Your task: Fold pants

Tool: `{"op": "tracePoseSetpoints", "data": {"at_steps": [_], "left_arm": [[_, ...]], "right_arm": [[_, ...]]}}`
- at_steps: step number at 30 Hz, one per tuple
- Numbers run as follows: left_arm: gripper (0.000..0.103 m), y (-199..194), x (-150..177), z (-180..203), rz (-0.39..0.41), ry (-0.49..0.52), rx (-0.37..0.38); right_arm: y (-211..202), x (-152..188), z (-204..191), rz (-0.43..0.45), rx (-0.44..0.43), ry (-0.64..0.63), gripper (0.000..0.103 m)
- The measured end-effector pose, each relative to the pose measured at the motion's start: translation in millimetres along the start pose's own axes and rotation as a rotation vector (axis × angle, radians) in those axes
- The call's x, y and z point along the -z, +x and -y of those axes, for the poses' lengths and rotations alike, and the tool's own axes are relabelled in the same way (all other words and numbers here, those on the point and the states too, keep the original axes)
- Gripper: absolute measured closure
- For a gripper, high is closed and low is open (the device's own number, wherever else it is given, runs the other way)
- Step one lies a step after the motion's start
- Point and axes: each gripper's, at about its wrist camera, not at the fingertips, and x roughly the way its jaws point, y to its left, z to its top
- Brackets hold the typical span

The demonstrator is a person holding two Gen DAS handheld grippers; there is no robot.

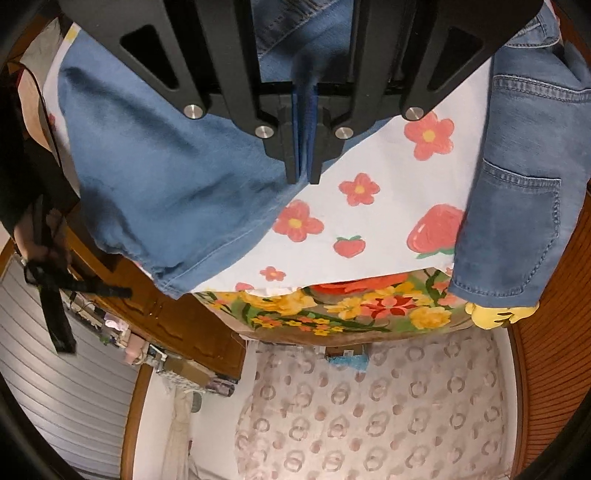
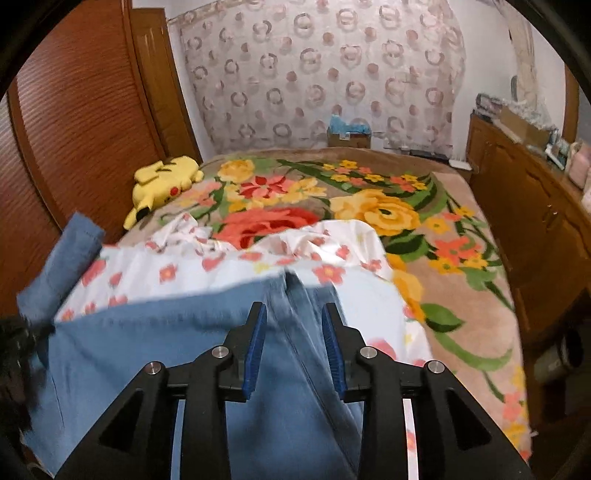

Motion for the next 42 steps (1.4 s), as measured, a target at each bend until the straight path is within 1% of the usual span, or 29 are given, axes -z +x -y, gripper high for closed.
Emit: {"op": "tracePoseSetpoints", "data": {"at_steps": [2,3,5,6,8,10,11,19,25,30,37,38,39,42], "left_arm": [[0.099,-2,-1,4,-0.001,0.005,-0.002],[0.096,-2,-1,6,-0.002,0.009,-0.003],[0.077,-5,0,10,0.002,0.017,0.003],[0.073,-7,1,12,0.010,0.021,0.013],[0.047,-12,3,18,0.029,0.027,0.031],[0.036,-15,3,23,0.037,0.031,0.033],[0.033,-16,4,26,0.039,0.034,0.040],[0.033,-22,15,53,0.041,0.056,0.045],[0.033,-25,26,65,0.031,0.072,0.034],[0.033,-28,36,74,0.024,0.101,0.022],[0.033,-27,48,74,0.002,0.098,0.009],[0.033,-27,49,74,-0.001,0.097,0.007],[0.033,-27,51,74,-0.002,0.097,0.005],[0.033,-28,52,75,-0.001,0.095,0.005]], "right_arm": [[-14,17,7,-0.003,0.007,0.011,0.071],[-20,21,8,-0.001,0.013,0.017,0.071],[-35,33,9,-0.003,0.017,0.030,0.071],[-41,38,10,-0.002,0.018,0.039,0.071],[-50,48,11,-0.006,0.027,0.059,0.071],[-56,55,10,-0.015,0.035,0.069,0.071],[-58,58,9,-0.020,0.034,0.074,0.071],[-58,63,10,-0.070,-0.002,0.122,0.071],[-37,59,15,-0.108,0.020,0.175,0.071],[-34,56,14,-0.112,0.028,0.203,0.071],[-35,56,16,-0.114,0.049,0.211,0.071],[-35,57,15,-0.114,0.036,0.208,0.081],[-36,56,15,-0.116,0.021,0.201,0.097],[-42,57,13,-0.100,0.017,0.182,0.102]]}}
